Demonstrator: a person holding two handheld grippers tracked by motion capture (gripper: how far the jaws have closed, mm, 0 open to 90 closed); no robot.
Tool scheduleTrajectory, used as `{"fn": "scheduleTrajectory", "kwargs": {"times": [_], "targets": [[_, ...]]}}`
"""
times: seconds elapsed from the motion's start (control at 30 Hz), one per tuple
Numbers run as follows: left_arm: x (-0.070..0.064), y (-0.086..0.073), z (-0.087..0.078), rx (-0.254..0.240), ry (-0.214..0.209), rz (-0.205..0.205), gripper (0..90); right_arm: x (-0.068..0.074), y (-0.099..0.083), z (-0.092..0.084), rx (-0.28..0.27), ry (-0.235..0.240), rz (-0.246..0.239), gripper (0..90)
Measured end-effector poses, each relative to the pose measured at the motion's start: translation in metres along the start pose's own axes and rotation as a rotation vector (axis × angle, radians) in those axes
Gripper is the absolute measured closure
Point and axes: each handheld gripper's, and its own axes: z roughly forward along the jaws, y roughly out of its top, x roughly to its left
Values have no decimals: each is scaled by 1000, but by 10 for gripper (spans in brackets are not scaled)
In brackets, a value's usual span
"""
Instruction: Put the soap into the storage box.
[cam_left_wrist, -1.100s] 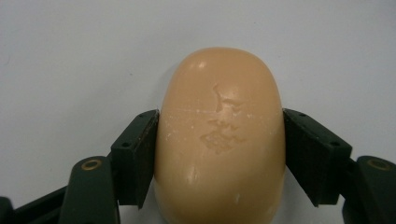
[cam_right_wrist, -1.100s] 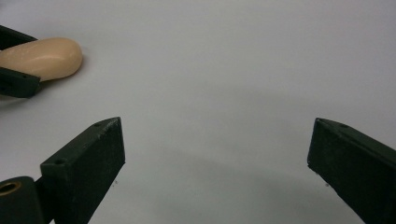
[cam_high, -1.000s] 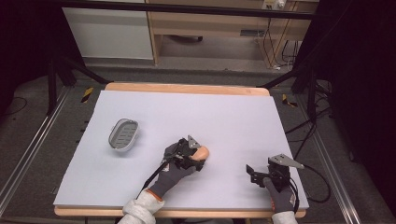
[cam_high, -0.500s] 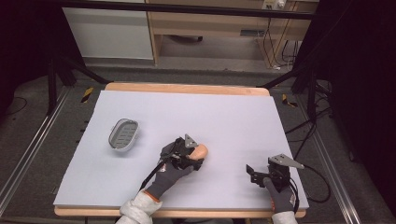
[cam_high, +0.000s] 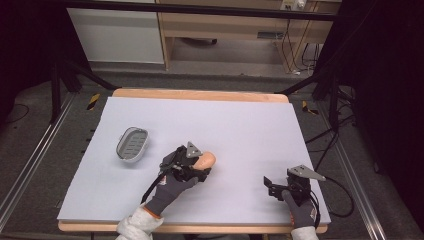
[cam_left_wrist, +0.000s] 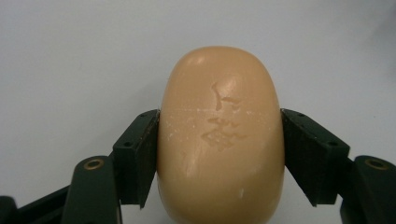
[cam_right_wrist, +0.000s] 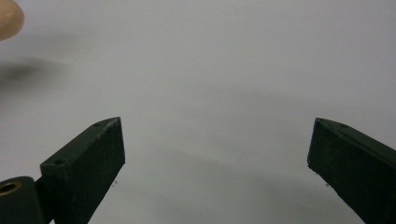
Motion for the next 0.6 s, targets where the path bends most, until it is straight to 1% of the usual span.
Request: {"fn": "scheduleTrajectory", "kwargs": {"times": [0.3, 0.6], "targets": [[8, -7, -17, -17, 6, -14, 310, 0, 0, 0, -1, -8, 0, 42], [16, -15, -29, -23, 18, -32, 310, 0, 0, 0, 0, -9, 0, 42]]}}
